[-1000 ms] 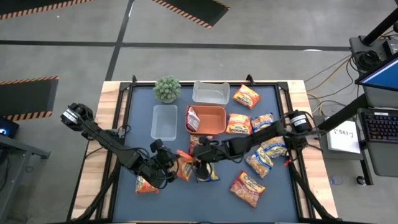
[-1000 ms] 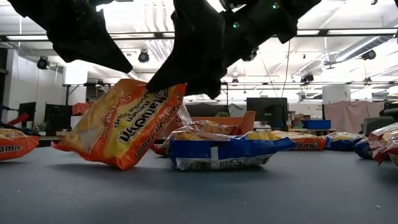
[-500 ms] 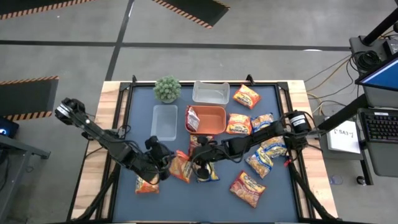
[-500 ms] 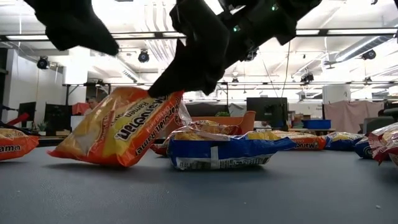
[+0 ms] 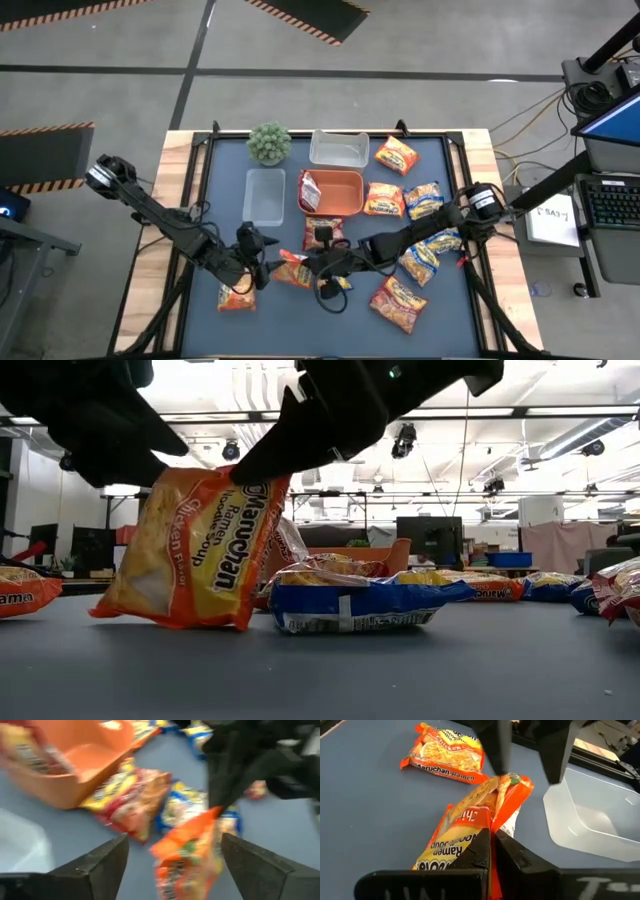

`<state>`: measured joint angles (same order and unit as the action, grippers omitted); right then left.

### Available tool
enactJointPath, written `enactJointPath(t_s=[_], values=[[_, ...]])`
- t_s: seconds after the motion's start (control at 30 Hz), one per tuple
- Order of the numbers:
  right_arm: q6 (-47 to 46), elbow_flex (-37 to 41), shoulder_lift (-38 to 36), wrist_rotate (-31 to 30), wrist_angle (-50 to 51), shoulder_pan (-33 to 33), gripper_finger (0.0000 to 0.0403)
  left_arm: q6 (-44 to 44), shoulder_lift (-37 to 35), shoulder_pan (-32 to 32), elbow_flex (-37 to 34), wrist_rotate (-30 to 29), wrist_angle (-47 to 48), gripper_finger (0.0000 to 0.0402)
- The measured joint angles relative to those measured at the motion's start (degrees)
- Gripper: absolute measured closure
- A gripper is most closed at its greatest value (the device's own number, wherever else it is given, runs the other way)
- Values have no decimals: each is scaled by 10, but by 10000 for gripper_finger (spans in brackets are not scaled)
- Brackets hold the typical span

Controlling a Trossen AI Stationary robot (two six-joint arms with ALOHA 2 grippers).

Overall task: Sort Maruchan noodles
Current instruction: Put the orange noodle pack into the transparent bin

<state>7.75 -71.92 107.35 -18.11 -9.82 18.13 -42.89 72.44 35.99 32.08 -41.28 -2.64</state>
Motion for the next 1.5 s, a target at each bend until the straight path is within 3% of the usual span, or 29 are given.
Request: enactJointPath(t_s=[0.13,0.33,0.83,1.0,1.23,1.37,1.5], values=[[5,0,0,0,0,0,394,44,0,1,-57,17,-132,94],[10,0,0,-1,0,0,394,63,8,0,-111,15,-233,106],[15,0,0,0,-3,0,394,101,159,-2,-112,13,-425,133],[15,0,0,1,-3,0,394,109,184,-2,-99,13,-433,176],[-1,0,0,0,-3,0,386,109,194,-2,-95,15,-430,278],[-27,0,-2,1,-1,0,356,113,189,-2,-95,16,-428,321],[-52,0,-11,1,3,0,307,123,185,-2,-95,16,-425,324]])
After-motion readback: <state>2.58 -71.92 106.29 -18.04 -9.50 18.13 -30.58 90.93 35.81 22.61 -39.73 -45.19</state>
